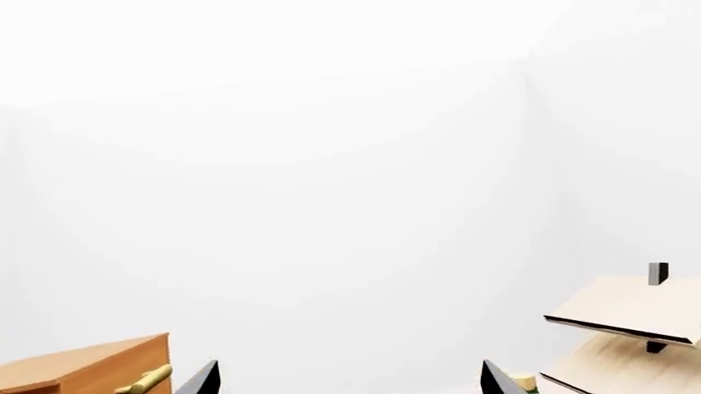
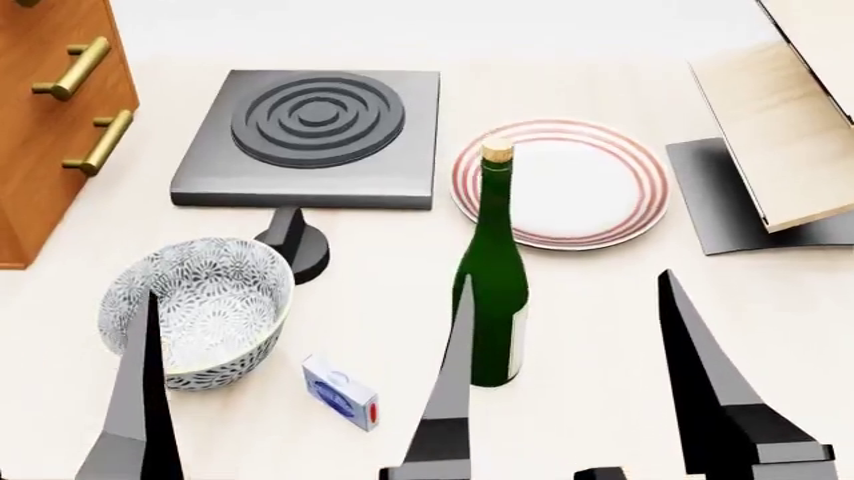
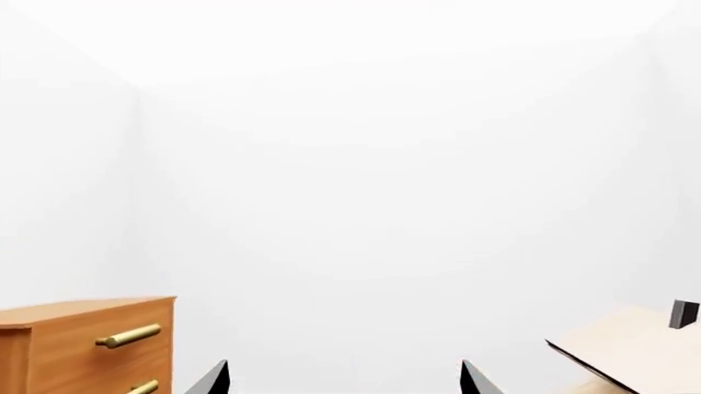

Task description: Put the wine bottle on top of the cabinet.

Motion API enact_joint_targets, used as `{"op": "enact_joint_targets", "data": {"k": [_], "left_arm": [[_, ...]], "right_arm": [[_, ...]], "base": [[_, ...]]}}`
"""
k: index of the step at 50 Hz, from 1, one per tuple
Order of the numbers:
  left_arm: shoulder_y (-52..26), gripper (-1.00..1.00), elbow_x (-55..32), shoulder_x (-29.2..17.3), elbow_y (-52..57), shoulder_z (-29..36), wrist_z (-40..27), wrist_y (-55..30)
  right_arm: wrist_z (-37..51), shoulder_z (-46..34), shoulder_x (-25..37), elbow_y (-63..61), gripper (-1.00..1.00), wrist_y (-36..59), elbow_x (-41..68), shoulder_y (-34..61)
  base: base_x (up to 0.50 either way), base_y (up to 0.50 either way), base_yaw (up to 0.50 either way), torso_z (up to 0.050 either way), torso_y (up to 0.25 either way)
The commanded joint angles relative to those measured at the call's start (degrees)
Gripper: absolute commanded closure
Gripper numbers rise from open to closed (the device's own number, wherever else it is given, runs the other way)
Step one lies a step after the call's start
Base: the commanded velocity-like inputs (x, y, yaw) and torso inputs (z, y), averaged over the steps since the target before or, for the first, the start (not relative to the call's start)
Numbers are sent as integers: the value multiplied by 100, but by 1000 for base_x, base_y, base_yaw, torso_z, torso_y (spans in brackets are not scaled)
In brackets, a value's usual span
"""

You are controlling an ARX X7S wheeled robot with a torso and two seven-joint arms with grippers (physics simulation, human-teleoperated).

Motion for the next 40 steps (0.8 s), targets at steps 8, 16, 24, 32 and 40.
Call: {"op": "enact_joint_targets", "data": {"k": [8,16,24,32,40], "left_arm": [[-24,-100,42,27,14,67,23,38],[-28,-100,45,27,14,76,25,53],[-38,-100,54,27,14,88,20,45],[-38,-100,122,27,14,122,22,44],[-32,-100,122,27,14,118,23,59]], "right_arm": [[328,-174,302,31,-100,-188,257,95],[404,-213,363,51,-100,-218,290,115],[443,-246,406,110,-100,-295,312,116],[509,-327,460,137,-100,-273,246,154],[592,-294,482,114,-100,-303,351,153]], "base": [[500,0,0,0,0],[500,0,0,0,0],[500,0,0,0,0],[293,0,0,0,2],[0,0,0,0,0]]}}
